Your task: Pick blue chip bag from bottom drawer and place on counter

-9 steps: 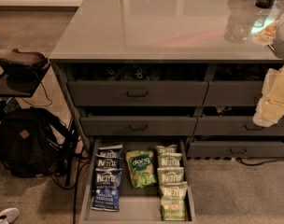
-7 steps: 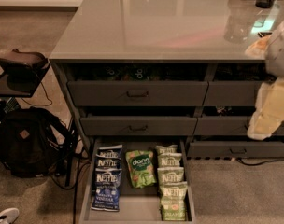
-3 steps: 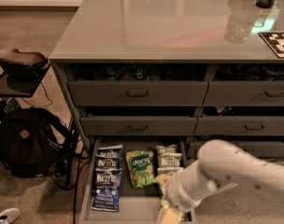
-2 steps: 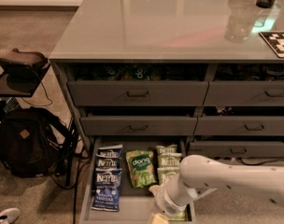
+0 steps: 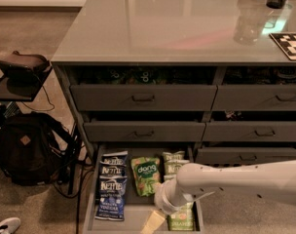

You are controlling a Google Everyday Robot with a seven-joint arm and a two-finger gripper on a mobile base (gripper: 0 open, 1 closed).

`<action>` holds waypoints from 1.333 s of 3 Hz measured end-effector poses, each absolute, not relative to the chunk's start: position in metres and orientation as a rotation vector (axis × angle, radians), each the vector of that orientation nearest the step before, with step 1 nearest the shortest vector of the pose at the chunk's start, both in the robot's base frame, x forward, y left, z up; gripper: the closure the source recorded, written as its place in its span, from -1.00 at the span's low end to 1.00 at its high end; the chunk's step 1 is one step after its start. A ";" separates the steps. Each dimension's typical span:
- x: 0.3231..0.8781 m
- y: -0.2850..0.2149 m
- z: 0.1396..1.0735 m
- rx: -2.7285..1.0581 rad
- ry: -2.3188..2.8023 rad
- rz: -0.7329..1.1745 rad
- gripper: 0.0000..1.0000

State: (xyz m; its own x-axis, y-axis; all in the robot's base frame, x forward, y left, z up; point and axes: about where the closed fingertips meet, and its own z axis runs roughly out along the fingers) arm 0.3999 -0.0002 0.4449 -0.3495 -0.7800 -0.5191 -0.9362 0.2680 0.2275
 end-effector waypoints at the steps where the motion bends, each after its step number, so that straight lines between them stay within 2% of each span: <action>1: 0.400 0.000 0.445 -1.574 2.239 0.728 -1.00; 2: 0.413 0.007 0.443 -1.597 2.163 0.764 -1.00; 4: 0.451 0.083 0.428 -1.711 1.865 0.936 -1.00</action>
Offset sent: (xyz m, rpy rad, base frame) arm 0.0471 0.0210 -0.0058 0.1694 -0.0888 0.1255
